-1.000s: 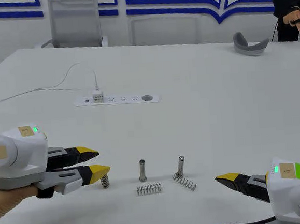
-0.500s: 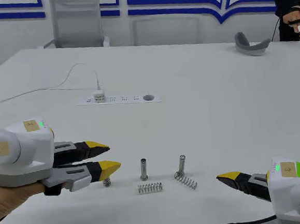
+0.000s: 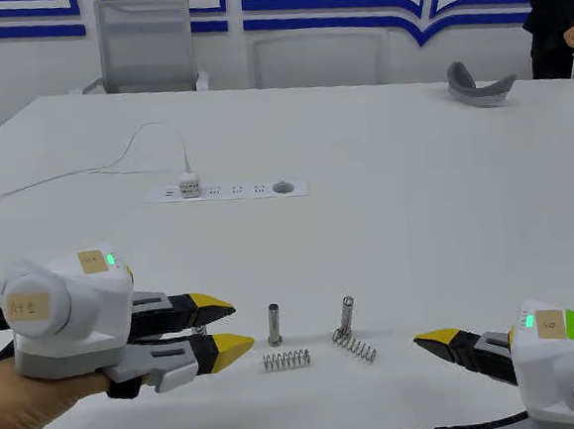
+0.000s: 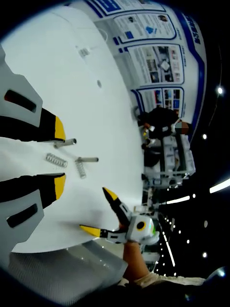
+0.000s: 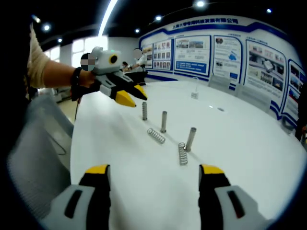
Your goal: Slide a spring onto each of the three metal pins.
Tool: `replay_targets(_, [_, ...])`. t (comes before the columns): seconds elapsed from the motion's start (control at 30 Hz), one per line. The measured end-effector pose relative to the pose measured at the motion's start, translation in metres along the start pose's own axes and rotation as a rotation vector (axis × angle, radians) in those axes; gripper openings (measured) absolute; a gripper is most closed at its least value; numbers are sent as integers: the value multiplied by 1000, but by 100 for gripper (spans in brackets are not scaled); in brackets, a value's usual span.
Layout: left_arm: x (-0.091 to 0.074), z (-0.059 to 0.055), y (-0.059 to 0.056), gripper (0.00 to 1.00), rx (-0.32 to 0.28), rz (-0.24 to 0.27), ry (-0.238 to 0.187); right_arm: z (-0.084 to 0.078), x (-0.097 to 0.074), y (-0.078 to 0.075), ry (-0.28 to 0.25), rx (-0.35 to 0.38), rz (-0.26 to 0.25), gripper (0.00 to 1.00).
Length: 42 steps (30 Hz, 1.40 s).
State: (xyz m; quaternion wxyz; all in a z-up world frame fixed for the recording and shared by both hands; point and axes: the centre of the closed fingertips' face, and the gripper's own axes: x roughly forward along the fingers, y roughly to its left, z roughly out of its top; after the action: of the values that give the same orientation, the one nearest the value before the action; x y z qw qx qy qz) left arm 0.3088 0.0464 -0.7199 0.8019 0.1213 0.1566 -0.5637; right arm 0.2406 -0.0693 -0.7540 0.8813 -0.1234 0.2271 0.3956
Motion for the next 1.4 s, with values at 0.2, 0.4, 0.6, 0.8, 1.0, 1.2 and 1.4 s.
replay_targets(0.2, [10, -12, -8, 25, -5, -24, 29, -1, -1, 1, 0, 3, -1, 77])
replay_targets(0.4, [21, -26, -14, 25, -17, -39, 53, -2, -1, -1, 3, 4, -2, 77])
replay_targets(0.6, [31, -37, -17, 26, -32, -42, 73, -2, -1, -2, 7, 5, -2, 77])
replay_targets(0.8, [37, -39, -9, 26, -45, -22, 75, -4, 0, -1, 11, 6, 2, 77])
replay_targets(1.0, [45, -44, -6, 27, -59, -9, 87, -4, -1, -2, 13, 6, 1, 77])
replay_targets(1.2, [51, -50, -3, 26, -69, -2, 103, -7, -1, -2, 17, 10, 2, 77])
replay_targets(1.4, [53, -55, -3, 25, -88, -1, 113, -8, -1, -1, 17, 16, 1, 77])
